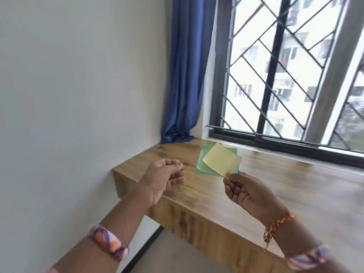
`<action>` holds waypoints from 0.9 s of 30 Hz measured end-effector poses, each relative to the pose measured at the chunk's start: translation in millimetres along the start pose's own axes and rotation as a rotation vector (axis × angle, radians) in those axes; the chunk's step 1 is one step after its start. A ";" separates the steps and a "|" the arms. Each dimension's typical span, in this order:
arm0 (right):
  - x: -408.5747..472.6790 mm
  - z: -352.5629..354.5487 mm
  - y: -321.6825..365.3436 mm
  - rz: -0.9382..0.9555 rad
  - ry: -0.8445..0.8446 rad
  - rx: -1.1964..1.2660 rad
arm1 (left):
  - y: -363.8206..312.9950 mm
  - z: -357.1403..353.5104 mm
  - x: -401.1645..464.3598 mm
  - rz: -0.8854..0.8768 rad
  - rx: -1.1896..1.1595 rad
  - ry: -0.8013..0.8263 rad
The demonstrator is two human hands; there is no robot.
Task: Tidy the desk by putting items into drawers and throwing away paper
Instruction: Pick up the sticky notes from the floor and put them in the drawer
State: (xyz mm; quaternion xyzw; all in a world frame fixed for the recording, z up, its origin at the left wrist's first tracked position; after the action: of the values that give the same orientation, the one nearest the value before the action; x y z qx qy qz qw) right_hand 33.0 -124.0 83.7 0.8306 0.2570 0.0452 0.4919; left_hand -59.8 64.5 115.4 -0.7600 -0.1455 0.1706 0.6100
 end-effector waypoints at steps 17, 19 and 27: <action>-1.1 96.7 -85.9 -0.382 -0.120 -0.262 | 118.1 19.5 105.6 0.575 0.039 -0.041; 0.9 88.7 -112.3 -0.490 -0.104 -0.288 | 128.5 40.2 118.2 0.636 0.007 -0.104; 66.4 62.7 -236.8 -0.572 -0.628 0.271 | 161.1 112.1 161.0 0.772 -0.009 0.078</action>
State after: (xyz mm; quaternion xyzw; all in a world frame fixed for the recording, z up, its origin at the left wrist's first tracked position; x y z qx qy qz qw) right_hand 20.4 -51.6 -159.3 0.7566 0.3183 -0.3813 0.4254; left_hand 38.1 197.6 -77.3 -0.7675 0.1737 0.3580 0.5026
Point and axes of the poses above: each hand's wrist, its own x-axis towards the middle knuckle, its own z-axis out of the back of the hand, y = z × x, the point moved 1 cm from there along x, towards the middle knuckle, and after that the axes turned 1 degree about z, right-handed, at the moved point
